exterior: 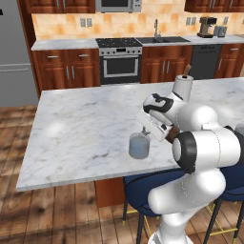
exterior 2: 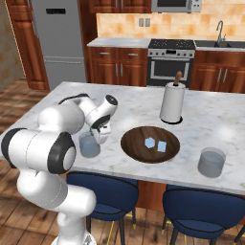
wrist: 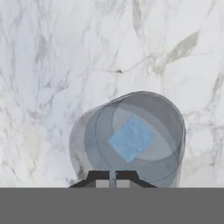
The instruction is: There are four ice cubes in the ice bowl. Place two ice cubes in each glass of water.
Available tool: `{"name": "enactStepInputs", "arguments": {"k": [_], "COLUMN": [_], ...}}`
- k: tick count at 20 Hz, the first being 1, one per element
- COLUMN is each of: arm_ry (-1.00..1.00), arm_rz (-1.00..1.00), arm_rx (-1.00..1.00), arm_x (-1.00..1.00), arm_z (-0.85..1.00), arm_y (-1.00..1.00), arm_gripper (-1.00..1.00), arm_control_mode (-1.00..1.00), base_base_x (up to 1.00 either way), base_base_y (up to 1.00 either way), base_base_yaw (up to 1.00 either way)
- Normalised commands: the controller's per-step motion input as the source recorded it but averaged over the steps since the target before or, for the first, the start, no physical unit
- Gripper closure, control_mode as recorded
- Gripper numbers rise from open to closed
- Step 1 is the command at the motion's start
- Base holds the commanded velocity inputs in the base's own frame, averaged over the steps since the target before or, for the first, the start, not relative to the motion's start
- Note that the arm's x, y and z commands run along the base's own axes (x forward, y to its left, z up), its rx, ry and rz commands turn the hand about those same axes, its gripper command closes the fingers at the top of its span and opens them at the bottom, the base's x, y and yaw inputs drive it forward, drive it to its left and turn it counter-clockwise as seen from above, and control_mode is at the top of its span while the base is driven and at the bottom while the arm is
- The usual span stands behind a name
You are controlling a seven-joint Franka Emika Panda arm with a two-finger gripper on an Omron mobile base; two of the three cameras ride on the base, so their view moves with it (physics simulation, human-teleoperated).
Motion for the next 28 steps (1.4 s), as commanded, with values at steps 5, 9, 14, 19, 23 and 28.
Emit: {"name": "enactStepInputs", "arguments": {"k": [5,9,14,19,23,28], "arm_ry": [0.0,0.0,-0.01,-0.01,0.0,0.01], "arm_rz": [0.0,0.0,0.0,0.06,0.16,0.23], "arm_rx": [0.0,-0.01,0.0,0.0,-0.1,-0.21], "arm_x": [0.0,0.07,0.0,-0.22,-0.04,0.0], "arm_z": [-0.02,-0.02,0.27,0.47,0.23,0.01], "arm_y": [0.0,0.0,-0.04,-0.85,-1.0,-1.0], "arm_gripper": [-1.0,-1.0,-1.0,-1.0,-1.0,-1.0], "arm_control_mode": [-1.0,-1.0,-1.0,-1.0,-1.0,-1.0], "base_base_x": [0.0,0.0,0.0,0.0,0.0,0.0], "base_base_y": [0.0,0.0,0.0,0.0,0.0,0.0], "base_base_yaw": [0.0,0.0,0.0,0.0,0.0,0.0]}}
